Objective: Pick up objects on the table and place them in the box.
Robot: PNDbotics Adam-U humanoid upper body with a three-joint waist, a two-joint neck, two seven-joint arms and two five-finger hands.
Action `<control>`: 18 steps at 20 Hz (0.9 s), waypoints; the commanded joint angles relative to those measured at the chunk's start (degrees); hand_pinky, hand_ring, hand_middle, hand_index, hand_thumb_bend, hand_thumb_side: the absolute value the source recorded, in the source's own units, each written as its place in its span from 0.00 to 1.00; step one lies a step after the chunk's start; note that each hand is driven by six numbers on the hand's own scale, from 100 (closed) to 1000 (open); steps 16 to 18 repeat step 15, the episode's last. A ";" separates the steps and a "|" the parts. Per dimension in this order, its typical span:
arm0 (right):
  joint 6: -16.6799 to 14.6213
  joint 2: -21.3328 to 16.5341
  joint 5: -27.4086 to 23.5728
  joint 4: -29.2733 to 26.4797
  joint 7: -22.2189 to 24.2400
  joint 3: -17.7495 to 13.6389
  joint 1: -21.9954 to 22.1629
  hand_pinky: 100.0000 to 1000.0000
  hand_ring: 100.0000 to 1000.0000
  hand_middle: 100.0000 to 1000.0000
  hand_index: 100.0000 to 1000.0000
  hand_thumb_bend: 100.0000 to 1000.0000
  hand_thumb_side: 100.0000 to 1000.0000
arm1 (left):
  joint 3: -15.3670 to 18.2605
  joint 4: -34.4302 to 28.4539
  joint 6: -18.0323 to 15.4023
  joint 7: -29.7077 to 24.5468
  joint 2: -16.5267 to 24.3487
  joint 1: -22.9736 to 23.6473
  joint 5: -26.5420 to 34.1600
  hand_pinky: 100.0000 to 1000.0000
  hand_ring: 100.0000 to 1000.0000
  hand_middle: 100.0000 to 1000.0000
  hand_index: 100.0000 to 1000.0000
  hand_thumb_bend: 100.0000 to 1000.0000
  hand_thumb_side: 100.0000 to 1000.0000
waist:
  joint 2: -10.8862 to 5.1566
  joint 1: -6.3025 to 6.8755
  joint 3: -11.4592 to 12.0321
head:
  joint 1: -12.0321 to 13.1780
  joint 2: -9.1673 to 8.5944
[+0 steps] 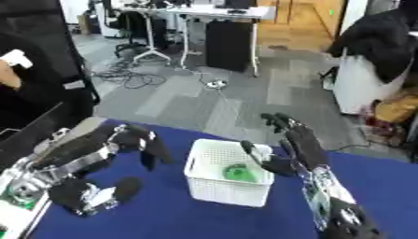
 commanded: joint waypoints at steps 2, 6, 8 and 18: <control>-0.15 -1.79 -20.07 -17.06 12.36 5.44 6.32 0.00 0.23 0.23 0.55 0.34 1.00 | 0.98 -0.75 0.16 0.53 1.86 0.05 -0.32 0.35 0.42 0.54 0.73 0.03 1.00 | -0.88 0.40 -1.02 | -0.51 -4.30; 2.64 -3.37 -38.21 -36.21 24.30 7.53 12.89 0.00 0.16 0.15 0.46 0.32 1.00 | 1.49 -0.33 0.29 1.12 2.76 1.19 -0.71 0.35 0.42 0.54 0.73 0.03 1.00 | -1.33 0.88 -3.14 | -1.60 -6.87; 4.98 -3.98 -43.83 -42.42 27.09 7.12 14.28 0.00 0.16 0.13 0.44 0.33 1.00 | 1.68 -0.21 0.25 1.42 2.98 1.70 -0.80 0.35 0.42 0.54 0.73 0.03 1.00 | -1.53 1.08 -3.85 | -2.94 -7.45; 8.15 -2.99 -61.62 -60.72 13.10 6.08 15.22 0.00 0.12 0.09 0.35 0.21 1.00 | 1.79 0.07 0.20 1.77 3.43 2.61 -1.11 0.35 0.42 0.54 0.73 0.03 1.00 | -1.56 1.67 -5.37 | -30.25 -13.08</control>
